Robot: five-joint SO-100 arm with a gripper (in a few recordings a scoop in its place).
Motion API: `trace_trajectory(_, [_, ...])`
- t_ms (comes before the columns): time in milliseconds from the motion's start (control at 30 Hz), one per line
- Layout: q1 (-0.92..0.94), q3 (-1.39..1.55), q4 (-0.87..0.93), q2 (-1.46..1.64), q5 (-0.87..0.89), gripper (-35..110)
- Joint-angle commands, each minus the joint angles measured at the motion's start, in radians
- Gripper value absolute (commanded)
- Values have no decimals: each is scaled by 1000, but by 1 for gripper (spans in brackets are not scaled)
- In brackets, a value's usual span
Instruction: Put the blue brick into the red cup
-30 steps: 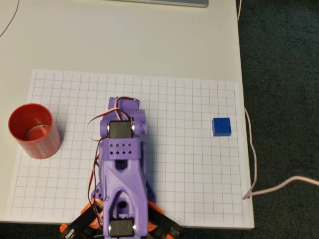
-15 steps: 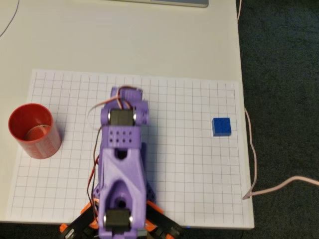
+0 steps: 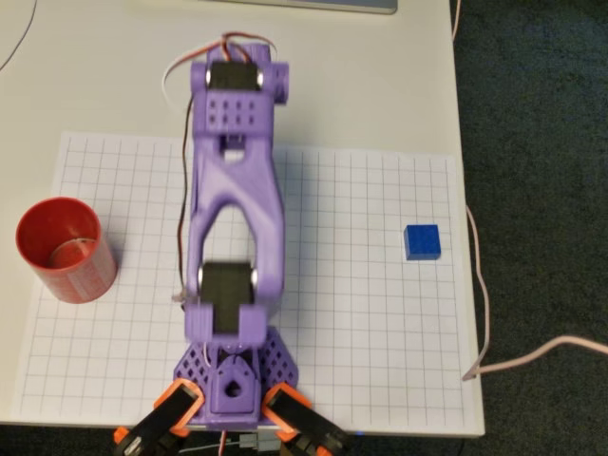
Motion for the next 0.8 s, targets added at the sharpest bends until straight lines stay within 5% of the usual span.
trace_trajectory(0, [38,-172,-11,-149,40,0])
trace_trajectory(267, [239,-327,-20,-437,232,0])
trace_trajectory(767, [778,-377,-11,-463,655,0])
